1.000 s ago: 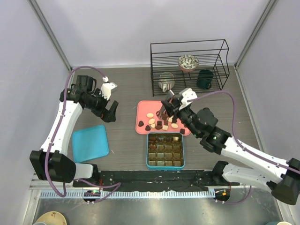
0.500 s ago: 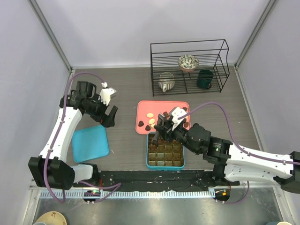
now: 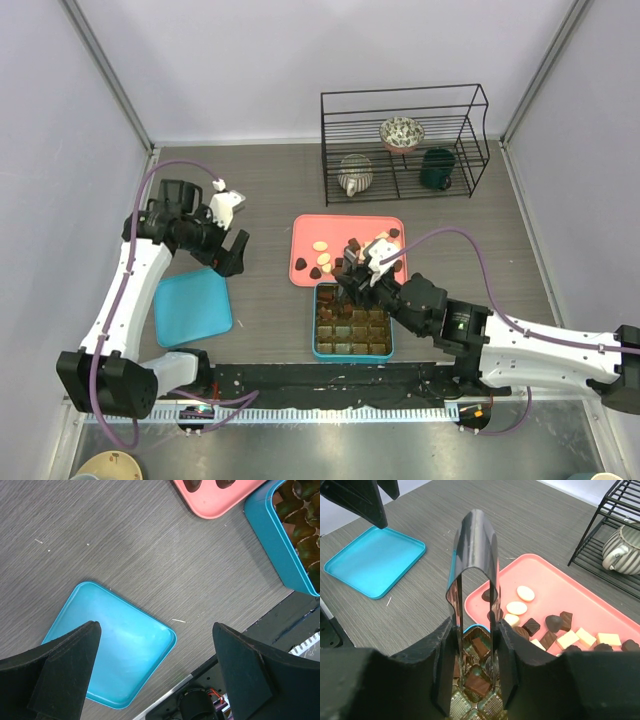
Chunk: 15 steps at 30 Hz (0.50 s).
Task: Pack the chocolate
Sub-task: Place the fake chocolate in the packing box.
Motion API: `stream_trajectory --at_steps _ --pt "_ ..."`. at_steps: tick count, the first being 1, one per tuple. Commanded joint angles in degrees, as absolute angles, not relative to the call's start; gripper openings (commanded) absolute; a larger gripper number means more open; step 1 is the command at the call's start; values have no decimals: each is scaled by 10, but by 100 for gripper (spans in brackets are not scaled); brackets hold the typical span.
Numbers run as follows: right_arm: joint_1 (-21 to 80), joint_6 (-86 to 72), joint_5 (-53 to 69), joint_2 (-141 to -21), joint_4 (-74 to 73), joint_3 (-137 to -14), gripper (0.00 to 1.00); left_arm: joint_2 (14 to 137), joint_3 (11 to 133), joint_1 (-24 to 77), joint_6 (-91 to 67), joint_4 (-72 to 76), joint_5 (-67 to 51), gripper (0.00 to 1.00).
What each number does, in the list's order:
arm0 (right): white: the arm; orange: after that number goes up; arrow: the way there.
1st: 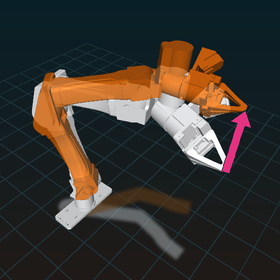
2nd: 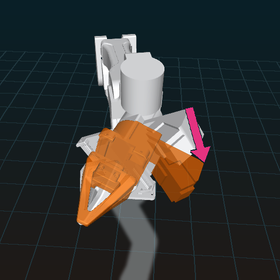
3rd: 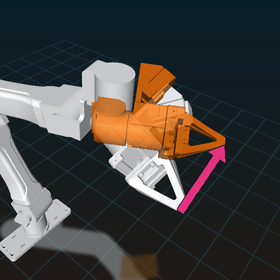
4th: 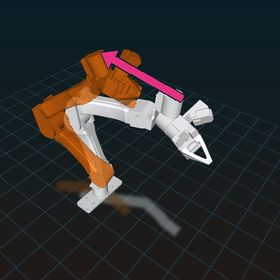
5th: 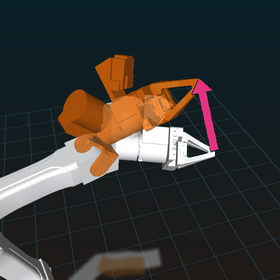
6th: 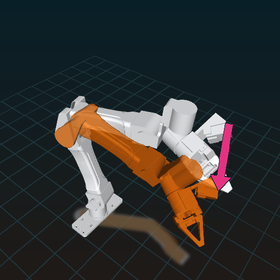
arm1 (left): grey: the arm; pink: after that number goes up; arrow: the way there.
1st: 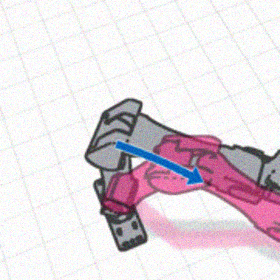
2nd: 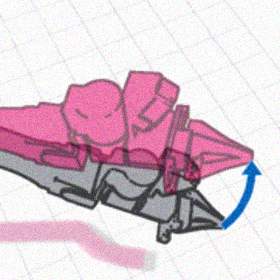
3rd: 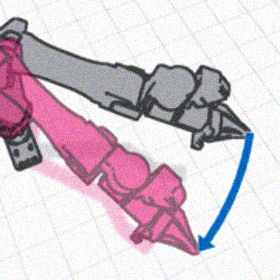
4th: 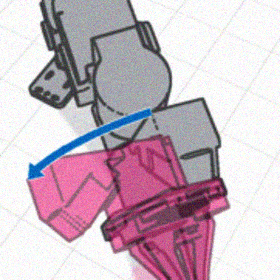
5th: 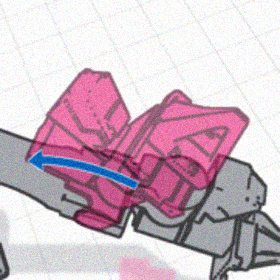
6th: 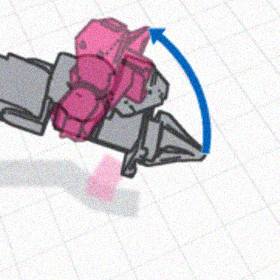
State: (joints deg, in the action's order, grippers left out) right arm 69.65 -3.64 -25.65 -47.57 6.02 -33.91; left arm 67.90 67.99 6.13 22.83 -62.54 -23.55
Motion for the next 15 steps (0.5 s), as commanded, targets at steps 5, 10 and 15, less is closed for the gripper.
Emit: stream_trajectory --at_steps 5,10,15 --pt "699 -29 -280 -458 114 -336 43 665 682 62 215 -620 -246 100" --pt "700 -25 -276 -457 116 -341 46 664 686 62 218 -627 -246 100" --pt "700 -25 -279 -458 125 -348 40 659 685 62 222 -628 -247 100"
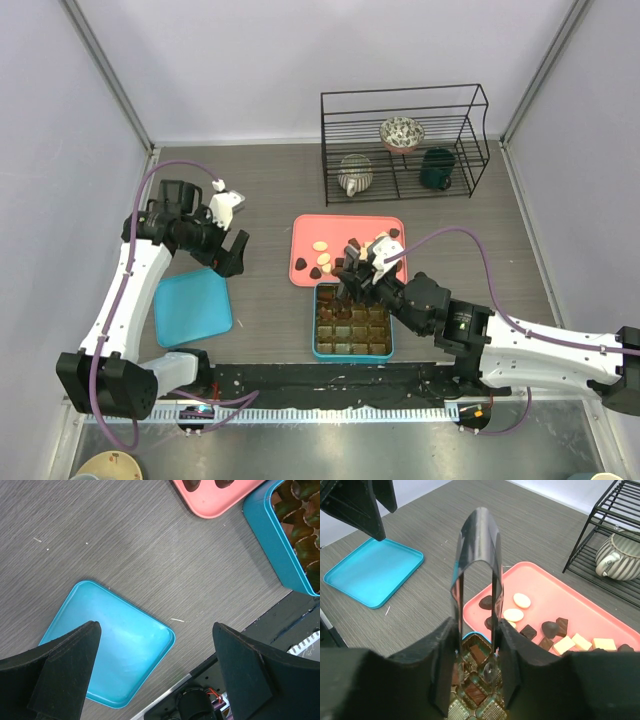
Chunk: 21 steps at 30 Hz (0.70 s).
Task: Pack the chocolate
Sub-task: Place the fake chocolate in the packing box.
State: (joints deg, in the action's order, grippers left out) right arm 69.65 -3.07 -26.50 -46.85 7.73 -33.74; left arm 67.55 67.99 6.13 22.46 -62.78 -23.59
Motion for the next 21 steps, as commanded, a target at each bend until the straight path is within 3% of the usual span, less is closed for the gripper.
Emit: stream_trajectory --at_steps 1,12,21 --pt "700 -21 -280 -460 128 -350 38 659 683 62 224 -628 -248 100" --pt "697 101 -323 -564 273 -415 33 660 683 62 229 -617 -242 100" --pt "558 65 -216 -723 387 -468 33 707 693 62 214 -579 -223 100"
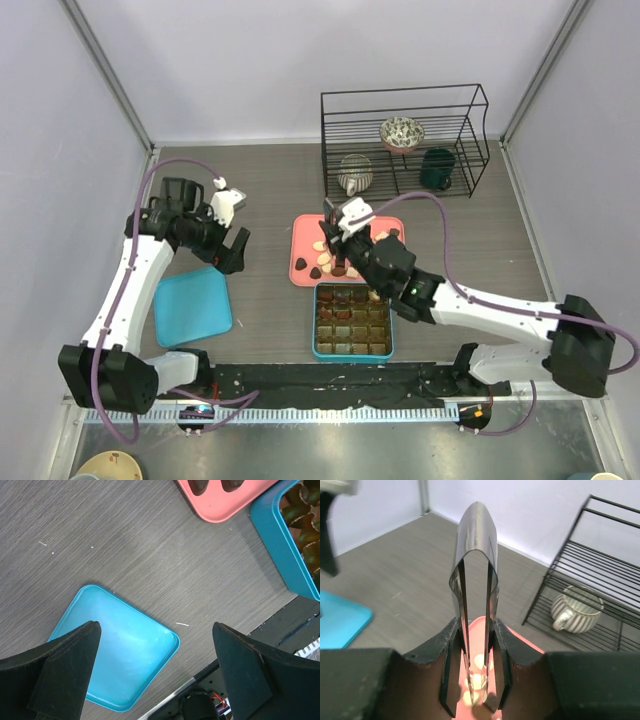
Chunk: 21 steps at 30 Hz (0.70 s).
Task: Pack the chocolate
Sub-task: Place the fake chocolate in the packing box.
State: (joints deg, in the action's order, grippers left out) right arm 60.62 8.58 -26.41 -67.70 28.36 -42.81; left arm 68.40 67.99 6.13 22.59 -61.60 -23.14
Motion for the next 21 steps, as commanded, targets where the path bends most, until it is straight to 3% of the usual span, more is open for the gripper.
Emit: stream_trajectory --at_steps 1,15,19,21 --pt "548 62 -209 -736 395 -475 33 711 694 62 211 -576 -223 100" --pt "468 2 -144 -876 475 -526 33 734 690 62 205 -557 -203 100" --pt "462 1 -143 -891 483 -525 46 734 686 62 207 -558 -201 100" --pt "459 1 -140 -899 490 -521 47 733 686 61 209 -558 -199 100"
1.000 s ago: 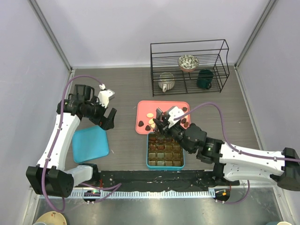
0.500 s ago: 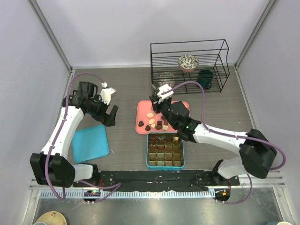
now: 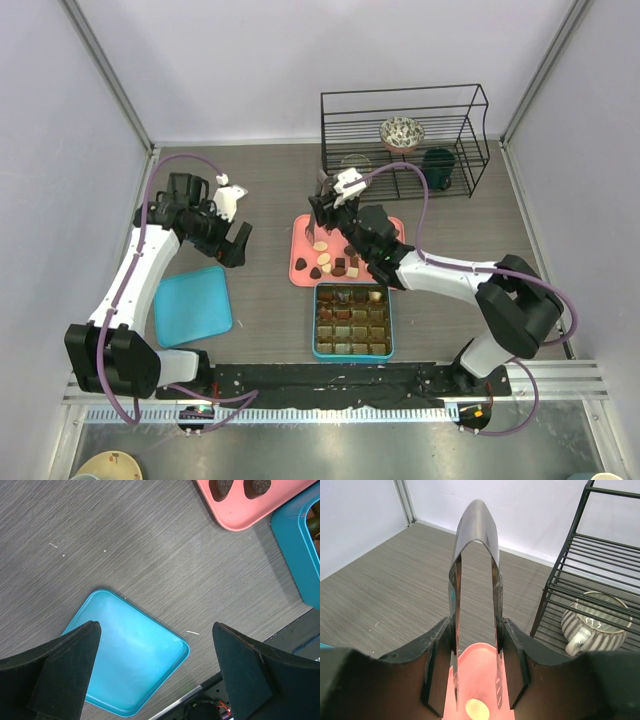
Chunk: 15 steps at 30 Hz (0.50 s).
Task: Pack the chocolate
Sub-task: Place the fake chocolate in the packing box, then pick up the fake chocolate from the plate.
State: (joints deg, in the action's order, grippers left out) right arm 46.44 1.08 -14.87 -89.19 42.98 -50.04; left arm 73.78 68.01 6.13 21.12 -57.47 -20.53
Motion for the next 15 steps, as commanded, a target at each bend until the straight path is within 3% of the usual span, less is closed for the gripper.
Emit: stream_trajectory --at_steps 1,15 --pt "457 -2 -139 -901 492 -519 48 733 686 62 209 -557 -198 100" --pt "439 -37 -131 -932 533 -496 47 716 681 61 228 -569 -184 100"
